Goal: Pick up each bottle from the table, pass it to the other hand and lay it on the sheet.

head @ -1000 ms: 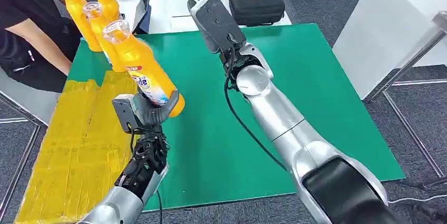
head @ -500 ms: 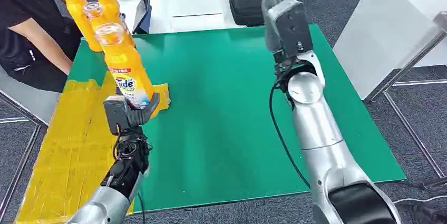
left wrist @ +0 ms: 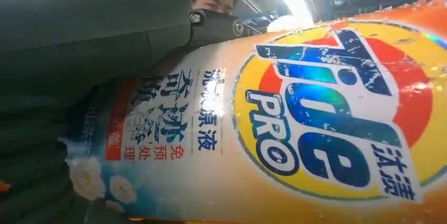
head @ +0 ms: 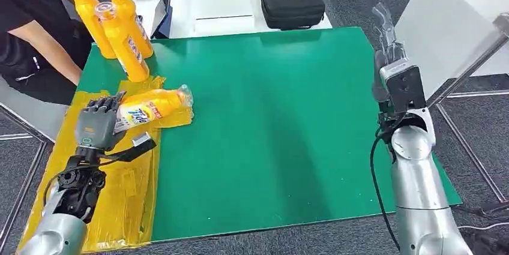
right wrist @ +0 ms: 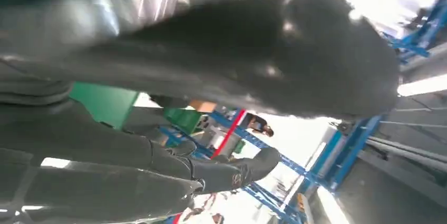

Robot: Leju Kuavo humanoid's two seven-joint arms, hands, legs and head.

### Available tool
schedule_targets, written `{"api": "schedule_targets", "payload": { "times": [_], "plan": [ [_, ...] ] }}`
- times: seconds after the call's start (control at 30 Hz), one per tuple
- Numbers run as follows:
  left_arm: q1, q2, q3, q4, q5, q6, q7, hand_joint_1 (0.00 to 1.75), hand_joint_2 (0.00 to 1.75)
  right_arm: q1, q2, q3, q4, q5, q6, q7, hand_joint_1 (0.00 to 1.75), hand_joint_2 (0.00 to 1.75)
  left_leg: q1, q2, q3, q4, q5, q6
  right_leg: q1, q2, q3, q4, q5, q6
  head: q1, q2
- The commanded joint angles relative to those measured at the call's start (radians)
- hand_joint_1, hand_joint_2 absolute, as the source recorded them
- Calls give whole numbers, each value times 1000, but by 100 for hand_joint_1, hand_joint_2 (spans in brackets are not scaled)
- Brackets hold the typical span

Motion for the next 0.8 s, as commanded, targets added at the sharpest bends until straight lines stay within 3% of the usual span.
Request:
{"api": "schedule_targets", "payload": {
  "times": [0.03,0.1,0.13,0.3,0.63,0.67,0.7,0.8],
  "plan": [
    [19,83,-128,110,-86,-1,145,175,175,7,-41,16,48,-9,31,-9,0,0,-1,3,4,0,-2,-1,0,0,4,0,-2,0,0,0],
    [6,109,-206,153,-50,-1,191,175,175,-6,-43,28,62,-20,30,-1,0,0,-1,6,9,1,-5,-2,0,1,9,1,-4,0,0,0],
    [-15,114,-219,198,-49,-1,193,175,175,-11,-43,33,70,-20,32,-1,0,0,-1,4,3,0,-1,-1,-1,1,3,0,-1,0,0,0],
    [-17,123,-229,227,-36,-1,162,175,175,-7,-39,39,79,-20,33,-1,0,0,-1,5,8,1,-4,-2,0,0,9,1,-4,0,0,0],
    [13,120,-242,193,-16,-1,115,175,175,-15,-27,37,106,-22,36,3,0,0,-1,4,4,0,-2,-1,0,1,4,0,-1,0,0,0],
    [17,119,-240,185,-7,-1,105,33,175,-16,-27,37,108,-22,36,3,0,0,-1,4,3,0,-1,0,0,1,3,0,-1,0,0,0],
    [1,126,-252,218,8,-1,108,0,175,-15,-28,37,110,-23,36,2,0,0,-1,5,5,0,-3,-1,0,1,6,0,-2,0,0,0],
    [14,126,-261,214,2,-1,97,0,175,-13,-29,38,111,-23,36,2,0,0,-1,5,5,0,-3,-1,0,1,6,0,-2,0,0,0]
  ]
}}
